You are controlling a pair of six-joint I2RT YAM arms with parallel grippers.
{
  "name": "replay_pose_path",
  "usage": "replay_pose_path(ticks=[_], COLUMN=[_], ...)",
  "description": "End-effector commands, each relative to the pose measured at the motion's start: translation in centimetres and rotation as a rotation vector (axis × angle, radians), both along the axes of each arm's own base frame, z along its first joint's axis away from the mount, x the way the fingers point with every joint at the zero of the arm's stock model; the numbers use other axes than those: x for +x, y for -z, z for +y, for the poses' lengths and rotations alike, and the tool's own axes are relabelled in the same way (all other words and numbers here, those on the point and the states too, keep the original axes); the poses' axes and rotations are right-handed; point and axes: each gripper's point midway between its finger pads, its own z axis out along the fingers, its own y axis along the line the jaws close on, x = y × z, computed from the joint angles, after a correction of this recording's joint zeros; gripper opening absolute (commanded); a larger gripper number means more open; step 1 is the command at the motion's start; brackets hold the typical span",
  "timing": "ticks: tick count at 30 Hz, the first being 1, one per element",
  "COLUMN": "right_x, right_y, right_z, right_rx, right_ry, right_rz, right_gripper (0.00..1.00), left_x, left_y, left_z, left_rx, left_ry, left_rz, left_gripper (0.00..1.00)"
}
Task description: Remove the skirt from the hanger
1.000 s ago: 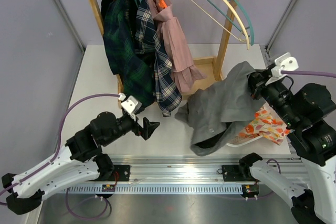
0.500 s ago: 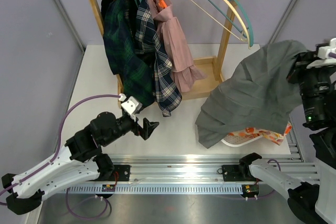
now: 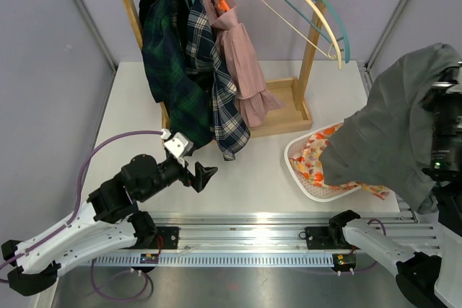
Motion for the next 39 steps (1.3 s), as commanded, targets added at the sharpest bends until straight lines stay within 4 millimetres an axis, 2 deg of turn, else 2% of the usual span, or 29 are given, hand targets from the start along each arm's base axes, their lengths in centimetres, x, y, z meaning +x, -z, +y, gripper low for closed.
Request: replay_pose_path(ticks=[1, 6, 11, 12, 14, 15, 17, 18, 20, 21, 22, 26, 27, 29, 30, 36, 39], right_x=[2.6, 6.5, 8.5, 8.8, 8.9, 9.1, 9.1, 9.1, 9.0, 9.1, 8.9, 7.6, 6.7, 5.9, 5.3, 0.5, -0.3], right_y=[3.2, 8.6, 13.8, 15.4, 17.2, 19.3, 21.6, 24.2, 26.5, 28.4, 29.5, 33.8, 35.9, 38.3, 40.6, 49.9, 53.2], right_z=[1.2, 4.4, 6.4, 6.6, 6.4, 6.2, 6.4, 6.2, 6.0, 6.0, 5.3, 5.4, 5.3, 5.6, 5.6, 6.0, 5.7], right_rx=[-0.040, -0.036, -0.029, -0.033, -0.044, -0.055, -0.066, -0.081, -0.095, -0.110, -0.138, -0.227, -0.270, -0.302, -0.322, -0.424, -0.449], right_ry=[-0.002, -0.105, -0.169, -0.170, -0.152, -0.142, -0.164, -0.161, -0.161, -0.173, -0.166, -0.245, -0.266, -0.307, -0.327, -0.496, -0.512], right_rz=[0.078, 0.242, 0.371, 0.406, 0.443, 0.488, 0.545, 0.614, 0.674, 0.722, 0.762, 0.891, 0.961, 1.038, 1.109, 1.448, 1.519], right_gripper=[0.00, 0.00, 0.00, 0.00, 0.00, 0.00, 0.00, 0.00, 0.00, 0.00, 0.00, 0.00, 0.00, 0.00, 0.00, 0.00, 0.00], left_x=[0.1, -0.1, -0.3, -0.3, -0.4, -0.4, -0.5, -0.6, -0.6, -0.6, -0.6, -0.7, -0.7, -0.7, -0.7, -0.8, -0.8], left_y=[-2.7, -2.6, -2.9, -3.0, -3.0, -3.0, -2.9, -3.0, -3.1, -3.0, -3.0, -3.0, -2.9, -2.9, -2.8, -2.4, -2.6], left_z=[0.3, 0.6, 0.9, 0.9, 1.0, 1.0, 1.1, 1.1, 1.1, 1.1, 1.1, 1.3, 1.4, 1.4, 1.4, 1.2, 1.3], left_rx=[-0.048, -0.048, -0.063, -0.067, -0.072, -0.079, -0.086, -0.091, -0.094, -0.088, -0.085, -0.079, -0.077, -0.081, -0.081, -0.077, -0.080], left_ry=[-0.014, -0.018, -0.023, -0.025, -0.027, -0.028, -0.030, -0.029, -0.029, -0.027, -0.027, -0.028, -0.031, -0.030, -0.028, -0.021, -0.022], left_rz=[-0.044, -0.032, -0.028, -0.025, -0.022, -0.014, -0.009, -0.007, -0.009, -0.008, -0.008, -0.008, -0.007, -0.008, -0.008, 0.000, -0.004], left_gripper=[0.99, 0.99, 0.99, 0.99, 0.99, 0.99, 0.99, 0.99, 0.99, 0.99, 0.99, 0.99, 0.99, 0.99, 0.99, 0.99, 0.99])
